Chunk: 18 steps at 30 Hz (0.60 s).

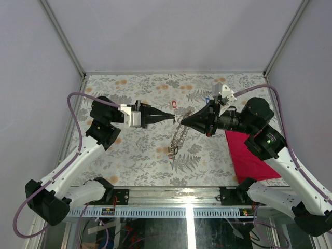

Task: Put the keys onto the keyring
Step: Insert the key onto the keyring.

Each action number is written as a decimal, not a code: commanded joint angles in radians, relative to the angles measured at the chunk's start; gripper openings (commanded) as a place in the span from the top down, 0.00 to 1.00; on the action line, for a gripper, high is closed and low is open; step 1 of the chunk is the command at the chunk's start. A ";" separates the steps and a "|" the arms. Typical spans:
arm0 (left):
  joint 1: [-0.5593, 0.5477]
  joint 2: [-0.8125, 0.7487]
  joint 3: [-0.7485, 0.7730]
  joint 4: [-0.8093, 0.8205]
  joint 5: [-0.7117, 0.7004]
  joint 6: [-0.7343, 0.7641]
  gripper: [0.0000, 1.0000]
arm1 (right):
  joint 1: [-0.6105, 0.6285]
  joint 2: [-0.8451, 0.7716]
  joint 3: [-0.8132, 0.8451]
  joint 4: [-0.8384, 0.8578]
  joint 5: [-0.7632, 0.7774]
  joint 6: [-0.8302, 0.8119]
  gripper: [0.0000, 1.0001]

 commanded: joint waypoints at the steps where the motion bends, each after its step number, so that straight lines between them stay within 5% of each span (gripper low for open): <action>1: -0.007 -0.009 -0.003 0.090 0.096 -0.017 1.00 | 0.007 0.002 0.020 0.132 -0.051 0.034 1.00; 18: -0.023 -0.016 0.002 0.090 0.105 -0.010 1.00 | 0.008 0.040 0.000 0.160 -0.104 0.067 1.00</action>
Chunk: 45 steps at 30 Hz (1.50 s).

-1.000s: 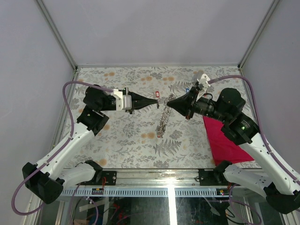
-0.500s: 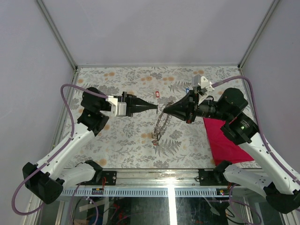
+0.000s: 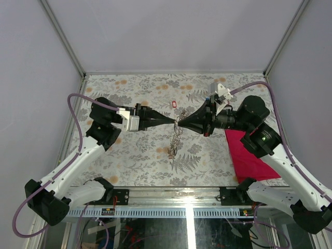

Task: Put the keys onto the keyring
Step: Insert the key onto the keyring.

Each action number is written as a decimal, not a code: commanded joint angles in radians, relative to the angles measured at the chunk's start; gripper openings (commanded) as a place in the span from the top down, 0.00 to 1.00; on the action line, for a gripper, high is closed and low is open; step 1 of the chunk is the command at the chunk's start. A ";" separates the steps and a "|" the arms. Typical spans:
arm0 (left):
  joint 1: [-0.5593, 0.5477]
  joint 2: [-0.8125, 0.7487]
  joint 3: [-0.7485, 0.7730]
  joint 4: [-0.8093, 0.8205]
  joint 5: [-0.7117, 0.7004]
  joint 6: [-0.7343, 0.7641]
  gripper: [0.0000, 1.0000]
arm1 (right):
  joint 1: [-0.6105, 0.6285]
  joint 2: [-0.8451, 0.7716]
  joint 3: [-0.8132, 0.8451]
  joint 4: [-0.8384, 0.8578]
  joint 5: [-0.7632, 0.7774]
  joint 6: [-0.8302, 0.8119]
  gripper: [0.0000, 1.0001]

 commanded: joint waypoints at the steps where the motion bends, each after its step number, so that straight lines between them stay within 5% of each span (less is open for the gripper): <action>1: -0.010 -0.014 0.004 0.053 0.012 -0.008 1.00 | 0.007 0.009 0.006 0.091 -0.031 0.017 1.00; 45: -0.021 -0.033 0.005 0.025 0.058 0.020 1.00 | 0.007 -0.051 -0.020 0.062 0.063 -0.014 1.00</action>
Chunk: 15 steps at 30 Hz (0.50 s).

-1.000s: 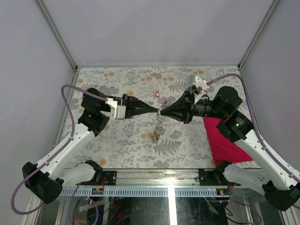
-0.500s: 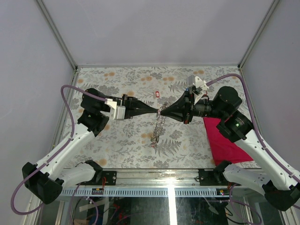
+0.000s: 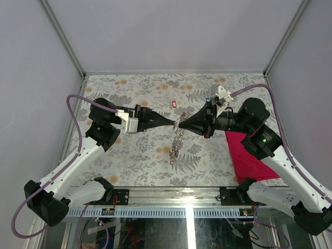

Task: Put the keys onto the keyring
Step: Insert the key onto the keyring.

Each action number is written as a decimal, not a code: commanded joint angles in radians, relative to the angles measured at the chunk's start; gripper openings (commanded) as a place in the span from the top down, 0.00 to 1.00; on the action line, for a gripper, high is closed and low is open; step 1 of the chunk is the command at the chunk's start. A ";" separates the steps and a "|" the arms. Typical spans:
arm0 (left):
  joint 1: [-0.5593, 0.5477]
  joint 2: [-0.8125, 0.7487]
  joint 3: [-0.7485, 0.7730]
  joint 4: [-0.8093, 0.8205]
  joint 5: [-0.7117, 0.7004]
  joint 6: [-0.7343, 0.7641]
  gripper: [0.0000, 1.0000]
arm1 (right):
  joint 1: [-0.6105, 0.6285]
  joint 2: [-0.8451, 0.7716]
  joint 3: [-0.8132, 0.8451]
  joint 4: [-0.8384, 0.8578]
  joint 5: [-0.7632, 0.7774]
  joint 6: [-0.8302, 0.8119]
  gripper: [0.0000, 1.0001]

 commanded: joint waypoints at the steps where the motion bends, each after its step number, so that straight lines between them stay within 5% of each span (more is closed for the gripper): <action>1: -0.015 -0.023 0.006 0.019 0.039 0.018 1.00 | 0.003 -0.040 0.002 0.072 0.054 -0.003 1.00; 15: -0.027 -0.008 0.052 -0.117 0.074 0.090 1.00 | 0.003 -0.041 -0.011 0.133 0.047 0.033 1.00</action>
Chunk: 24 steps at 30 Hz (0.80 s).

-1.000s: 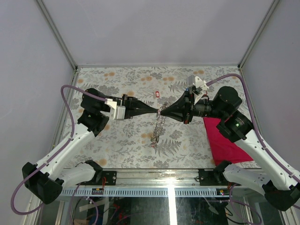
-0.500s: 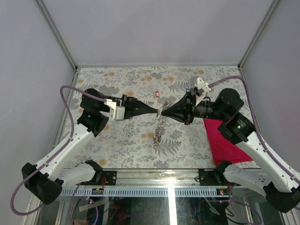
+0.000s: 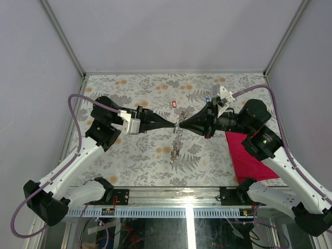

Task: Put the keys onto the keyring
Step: Insert the key onto the keyring.

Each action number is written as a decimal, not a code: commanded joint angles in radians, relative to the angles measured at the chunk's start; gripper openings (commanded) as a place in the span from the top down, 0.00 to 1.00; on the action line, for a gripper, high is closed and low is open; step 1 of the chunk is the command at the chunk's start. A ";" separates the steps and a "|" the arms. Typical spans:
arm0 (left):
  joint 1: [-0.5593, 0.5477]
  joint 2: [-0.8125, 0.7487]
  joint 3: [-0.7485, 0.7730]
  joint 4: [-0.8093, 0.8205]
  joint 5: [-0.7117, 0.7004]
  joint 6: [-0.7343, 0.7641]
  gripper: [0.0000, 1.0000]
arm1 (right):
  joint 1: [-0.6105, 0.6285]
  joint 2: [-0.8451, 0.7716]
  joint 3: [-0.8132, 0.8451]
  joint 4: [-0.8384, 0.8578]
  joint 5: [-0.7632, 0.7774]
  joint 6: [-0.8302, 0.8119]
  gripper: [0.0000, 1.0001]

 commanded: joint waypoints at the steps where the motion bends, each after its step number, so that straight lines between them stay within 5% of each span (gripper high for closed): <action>1: -0.014 -0.007 0.044 -0.036 0.048 0.042 1.00 | 0.003 -0.024 0.005 0.117 0.036 0.015 1.00; 8: -0.016 -0.007 0.041 -0.048 0.033 0.063 1.00 | 0.003 -0.046 -0.031 0.182 0.093 0.042 1.00; 24: -0.019 -0.020 0.014 -0.021 -0.018 0.061 1.00 | 0.003 -0.116 -0.253 0.658 0.138 0.206 1.00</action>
